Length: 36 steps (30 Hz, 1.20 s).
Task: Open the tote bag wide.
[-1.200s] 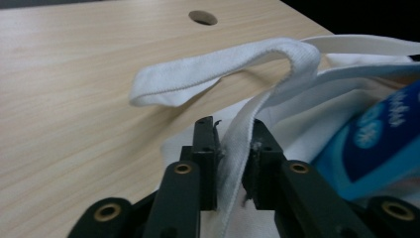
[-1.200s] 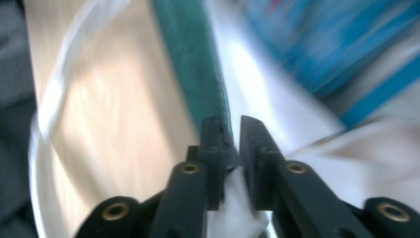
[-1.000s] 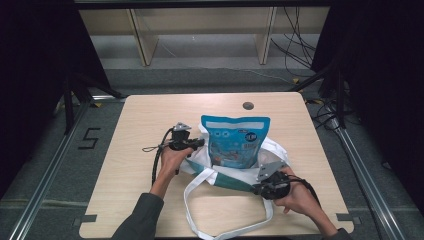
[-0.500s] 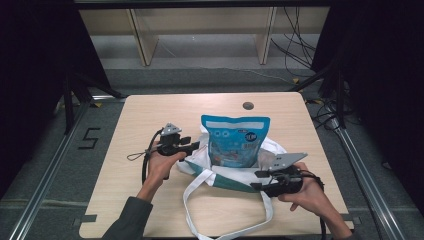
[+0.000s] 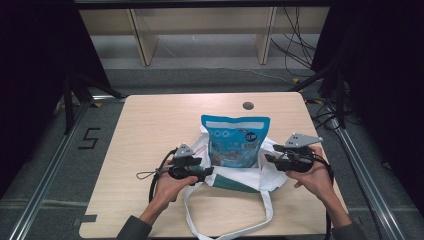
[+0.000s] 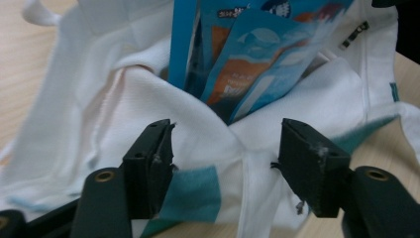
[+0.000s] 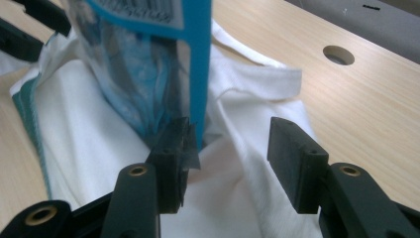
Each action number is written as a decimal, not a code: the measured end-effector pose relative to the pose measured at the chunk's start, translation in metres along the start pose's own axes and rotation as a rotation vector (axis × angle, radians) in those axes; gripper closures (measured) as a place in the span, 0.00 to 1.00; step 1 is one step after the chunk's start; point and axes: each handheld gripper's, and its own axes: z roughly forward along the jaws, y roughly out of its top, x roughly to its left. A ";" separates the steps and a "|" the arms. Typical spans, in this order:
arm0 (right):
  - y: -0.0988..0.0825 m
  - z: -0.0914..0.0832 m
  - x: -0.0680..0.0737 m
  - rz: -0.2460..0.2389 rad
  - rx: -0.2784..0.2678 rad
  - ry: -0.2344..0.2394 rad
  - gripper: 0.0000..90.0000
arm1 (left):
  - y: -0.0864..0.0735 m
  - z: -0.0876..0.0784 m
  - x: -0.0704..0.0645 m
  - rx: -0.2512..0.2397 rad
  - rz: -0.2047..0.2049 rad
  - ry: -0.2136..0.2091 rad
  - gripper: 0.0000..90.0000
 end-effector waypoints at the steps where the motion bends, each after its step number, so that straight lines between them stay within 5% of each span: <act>1: 0.000 0.000 0.000 0.000 0.000 0.000 0.58 | 0.001 0.004 -0.001 0.009 -0.021 -0.004 0.40; 4: 0.003 0.006 -0.004 -0.022 0.001 -0.008 0.61 | -0.005 0.021 -0.008 0.095 0.037 0.081 0.46; 6: 0.004 0.007 -0.006 -0.031 0.001 -0.014 0.64 | -0.008 0.023 -0.010 0.098 0.054 0.106 0.49; 12: 0.011 0.021 -0.016 -0.082 -0.003 -0.070 0.92 | -0.015 0.022 -0.017 0.137 0.224 0.108 0.79; 14: 0.017 0.029 -0.024 -0.117 0.005 -0.102 0.96 | -0.017 0.019 -0.017 0.142 0.249 0.103 0.83; 17: 0.019 0.045 -0.038 -0.088 0.033 -0.142 0.97 | -0.024 0.017 -0.013 0.179 0.293 0.125 0.91; 20: 0.008 0.074 -0.061 -0.020 0.119 -0.162 0.98 | -0.032 0.019 -0.004 0.168 0.226 0.090 0.92; 24: -0.009 0.101 -0.069 0.022 0.173 -0.154 0.98 | -0.032 0.020 -0.005 0.178 0.253 0.109 0.92; 28: -0.011 0.110 -0.068 0.026 0.176 -0.166 0.97 | -0.032 0.019 -0.005 0.176 0.255 0.112 0.91; 31: -0.008 0.105 -0.065 -0.014 0.181 -0.177 0.92 | -0.026 0.015 -0.006 0.168 0.260 0.106 0.84; 32: -0.005 0.094 -0.069 0.026 0.147 -0.176 0.81 | -0.018 0.005 -0.007 0.120 0.243 0.084 0.78; 33: -0.005 0.094 -0.069 0.026 0.147 -0.176 0.81 | -0.018 0.005 -0.007 0.120 0.243 0.084 0.75; 34: -0.001 0.077 -0.072 0.058 0.081 -0.171 0.72 | -0.004 -0.007 -0.007 0.061 0.235 0.073 0.72; 35: -0.001 0.077 -0.072 0.058 0.081 -0.171 0.72 | -0.004 -0.007 -0.007 0.061 0.235 0.073 0.69; 36: 0.002 0.059 -0.074 0.082 0.027 -0.173 0.67 | 0.011 -0.018 -0.004 0.005 0.243 0.102 0.66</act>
